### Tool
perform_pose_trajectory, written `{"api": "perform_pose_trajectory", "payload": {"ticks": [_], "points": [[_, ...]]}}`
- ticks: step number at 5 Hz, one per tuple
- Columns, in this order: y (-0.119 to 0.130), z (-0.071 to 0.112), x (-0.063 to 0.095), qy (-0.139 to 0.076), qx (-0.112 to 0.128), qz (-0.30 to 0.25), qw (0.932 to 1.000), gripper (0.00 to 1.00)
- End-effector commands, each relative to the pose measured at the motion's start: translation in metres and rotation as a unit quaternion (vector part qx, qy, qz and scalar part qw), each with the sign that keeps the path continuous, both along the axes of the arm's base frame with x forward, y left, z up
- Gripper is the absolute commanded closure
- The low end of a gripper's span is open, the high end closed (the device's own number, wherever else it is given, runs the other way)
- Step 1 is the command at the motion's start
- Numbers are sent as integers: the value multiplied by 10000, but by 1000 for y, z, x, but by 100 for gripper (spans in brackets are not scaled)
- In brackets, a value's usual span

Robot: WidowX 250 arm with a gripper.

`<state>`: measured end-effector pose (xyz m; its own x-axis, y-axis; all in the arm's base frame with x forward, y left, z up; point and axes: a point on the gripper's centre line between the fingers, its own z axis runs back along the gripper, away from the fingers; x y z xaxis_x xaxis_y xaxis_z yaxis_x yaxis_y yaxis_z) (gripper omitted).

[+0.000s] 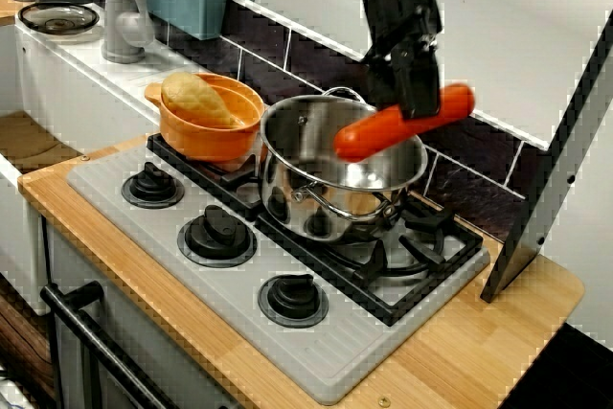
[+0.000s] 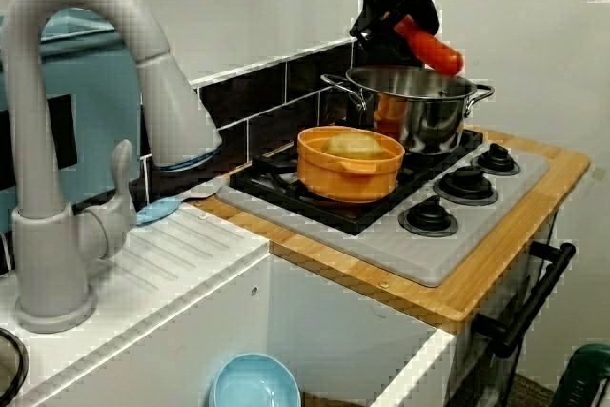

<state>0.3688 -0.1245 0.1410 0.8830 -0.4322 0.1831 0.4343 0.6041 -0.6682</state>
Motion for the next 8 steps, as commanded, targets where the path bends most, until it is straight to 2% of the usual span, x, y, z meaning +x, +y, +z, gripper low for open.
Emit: {"api": "perform_pose_trajectory", "payload": {"ticks": [1, 2, 3, 8], "points": [[12, 31, 17, -610, 138, 304, 9976, 100], [21, 30, 14, -890, 433, 422, 9942, 74], [21, 30, 14, -890, 433, 422, 9942, 0], [21, 30, 14, -890, 433, 422, 9942, 0]]}}
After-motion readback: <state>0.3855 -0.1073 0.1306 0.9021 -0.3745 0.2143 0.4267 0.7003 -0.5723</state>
